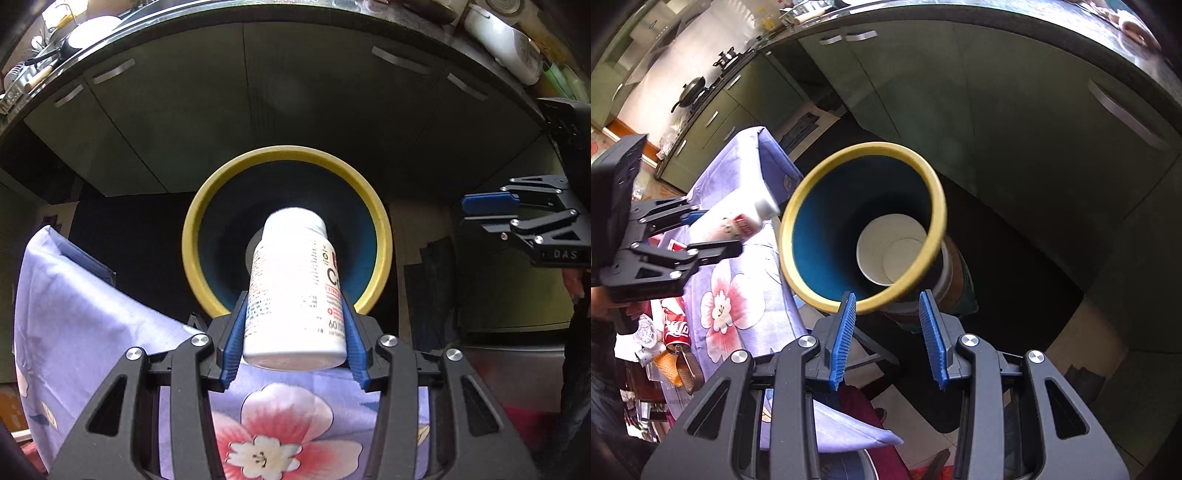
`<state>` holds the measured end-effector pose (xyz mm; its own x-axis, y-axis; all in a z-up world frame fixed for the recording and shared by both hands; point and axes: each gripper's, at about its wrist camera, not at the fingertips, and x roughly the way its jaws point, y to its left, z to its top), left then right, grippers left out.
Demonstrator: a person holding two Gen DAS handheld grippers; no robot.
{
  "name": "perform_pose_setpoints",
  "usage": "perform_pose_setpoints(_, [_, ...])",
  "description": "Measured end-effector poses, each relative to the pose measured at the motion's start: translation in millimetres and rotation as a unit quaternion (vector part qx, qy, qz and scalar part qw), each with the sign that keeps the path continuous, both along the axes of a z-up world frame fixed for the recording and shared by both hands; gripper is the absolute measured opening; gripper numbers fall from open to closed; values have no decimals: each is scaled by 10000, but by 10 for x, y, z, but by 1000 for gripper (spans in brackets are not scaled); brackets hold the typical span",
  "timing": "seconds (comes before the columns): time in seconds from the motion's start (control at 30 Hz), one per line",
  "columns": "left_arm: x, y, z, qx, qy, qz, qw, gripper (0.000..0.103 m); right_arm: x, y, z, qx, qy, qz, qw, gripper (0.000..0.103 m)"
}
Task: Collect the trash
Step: 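Carry the pill bottle over the bin and open the left gripper, then grasp the red-and-white milk carton with the right gripper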
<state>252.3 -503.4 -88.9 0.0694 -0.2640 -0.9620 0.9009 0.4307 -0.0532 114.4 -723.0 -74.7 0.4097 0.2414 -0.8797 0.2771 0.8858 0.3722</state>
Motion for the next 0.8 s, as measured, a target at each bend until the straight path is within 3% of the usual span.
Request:
perform_pose_setpoints(0.07, [31,-131,-84,53,5,36,10000,57,-31,-72,-35,27,15,-68,10000,37])
perform_pose_setpoints(0.17, [57,-157,-12,-52,-90,113,9999,60,-64,-108,-60,31,13,-95,9999,39])
perform_pose_setpoints(0.3, [-23,91,391,-423,-327,195,9984,64,-47,-42,-53,15,-9,19,10000,39])
perform_pose_setpoints(0.43, [-221,652,918,-1023,-640,391,9919,77,42,160,13,7,-88,268,9996,39])
perform_pose_setpoints(0.63, [-537,1834,1523,-1785,-1159,1185,9699,92,326,850,184,7,-241,1115,9935,46])
perform_pose_setpoints(0.8, [-972,2992,1778,-2059,-1764,2187,9374,96,654,1796,389,64,-427,2186,9748,49])
